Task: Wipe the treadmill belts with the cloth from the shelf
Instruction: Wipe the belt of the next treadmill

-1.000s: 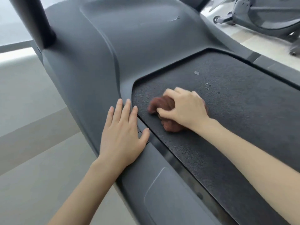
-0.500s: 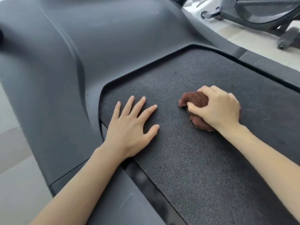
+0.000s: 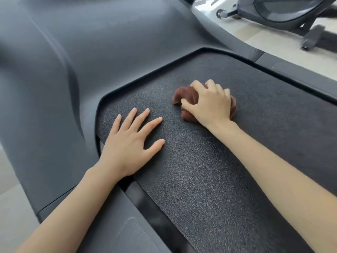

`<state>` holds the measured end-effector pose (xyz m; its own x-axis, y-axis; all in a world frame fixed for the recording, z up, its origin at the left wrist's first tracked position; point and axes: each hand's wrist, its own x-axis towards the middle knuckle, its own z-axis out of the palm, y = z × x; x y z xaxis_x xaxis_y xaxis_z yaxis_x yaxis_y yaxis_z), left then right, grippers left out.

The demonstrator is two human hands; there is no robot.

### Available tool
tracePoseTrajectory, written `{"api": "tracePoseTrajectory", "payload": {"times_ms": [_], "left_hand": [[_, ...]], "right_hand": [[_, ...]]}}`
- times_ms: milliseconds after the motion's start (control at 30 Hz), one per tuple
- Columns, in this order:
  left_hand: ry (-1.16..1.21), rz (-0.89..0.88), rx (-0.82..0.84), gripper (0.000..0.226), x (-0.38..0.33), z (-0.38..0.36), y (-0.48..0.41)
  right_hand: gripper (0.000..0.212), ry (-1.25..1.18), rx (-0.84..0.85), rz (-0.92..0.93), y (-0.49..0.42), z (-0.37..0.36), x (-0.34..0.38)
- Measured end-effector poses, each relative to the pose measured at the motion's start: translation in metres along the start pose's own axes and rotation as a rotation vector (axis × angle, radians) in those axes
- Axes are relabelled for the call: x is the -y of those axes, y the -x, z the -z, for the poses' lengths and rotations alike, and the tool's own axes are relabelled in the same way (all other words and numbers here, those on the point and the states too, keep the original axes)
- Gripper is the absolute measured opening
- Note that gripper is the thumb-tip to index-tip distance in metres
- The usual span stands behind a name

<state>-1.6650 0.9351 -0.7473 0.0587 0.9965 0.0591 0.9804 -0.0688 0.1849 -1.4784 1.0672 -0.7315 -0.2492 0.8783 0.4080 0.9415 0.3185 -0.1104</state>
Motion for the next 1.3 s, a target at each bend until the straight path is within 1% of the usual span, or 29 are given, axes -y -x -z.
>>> {"api": "tracePoseTrajectory", "payload": {"times_ms": [67, 167, 267, 333, 467, 600, 667, 767, 867, 967, 1100, 1200, 1267, 1300], "left_hand": [[-0.012, 0.004, 0.011, 0.076, 0.000, 0.000, 0.001], [-0.038, 0.010, 0.014, 0.075, 0.000, -0.002, 0.002], [-0.036, -0.002, 0.017, 0.072, -0.001, -0.002, 0.003], [-0.037, -0.003, 0.021, 0.069, 0.000, -0.002, 0.004], [-0.034, -0.001, 0.026, 0.067, 0.001, -0.001, 0.011], [-0.051, -0.041, -0.011, 0.060, 0.002, -0.004, 0.011], [-0.040, -0.050, -0.044, 0.060, 0.003, -0.009, 0.010], [-0.039, -0.049, -0.076, 0.059, 0.004, -0.010, 0.009], [-0.062, -0.049, -0.050, 0.059, 0.004, -0.008, 0.010], [-0.056, -0.038, 0.010, 0.061, 0.001, -0.002, 0.010], [-0.034, 0.021, 0.073, 0.076, -0.002, 0.008, 0.010], [-0.092, 0.042, 0.128, 0.085, -0.001, 0.021, 0.020], [-0.152, 0.069, 0.123, 0.087, 0.010, 0.029, 0.041], [-0.186, 0.086, 0.089, 0.086, 0.020, 0.034, 0.053]], "right_hand": [[0.044, -0.036, -0.023, 0.123, 0.045, 0.020, 0.003], [0.040, -0.093, -0.058, 0.254, 0.101, 0.046, -0.006], [0.040, -0.145, -0.068, 0.294, 0.107, 0.049, -0.016], [0.040, -0.136, -0.043, 0.266, 0.082, 0.038, -0.016], [0.039, -0.085, -0.062, 0.093, -0.001, -0.001, -0.018], [0.042, -0.043, 0.001, -0.002, -0.093, -0.041, -0.003], [0.044, -0.036, -0.011, -0.043, -0.121, -0.056, 0.005], [0.043, -0.022, -0.049, -0.059, -0.135, -0.065, 0.010], [0.041, -0.007, -0.025, -0.045, -0.133, -0.058, 0.010], [0.041, 0.007, 0.002, -0.033, -0.118, -0.048, 0.020], [0.038, -0.017, 0.024, 0.091, -0.069, -0.033, 0.044], [0.041, -0.068, 0.025, 0.215, -0.025, -0.018, 0.056], [0.045, -0.109, -0.011, 0.288, 0.007, -0.006, 0.062], [0.045, -0.128, -0.036, 0.327, 0.024, 0.000, 0.064]]}}
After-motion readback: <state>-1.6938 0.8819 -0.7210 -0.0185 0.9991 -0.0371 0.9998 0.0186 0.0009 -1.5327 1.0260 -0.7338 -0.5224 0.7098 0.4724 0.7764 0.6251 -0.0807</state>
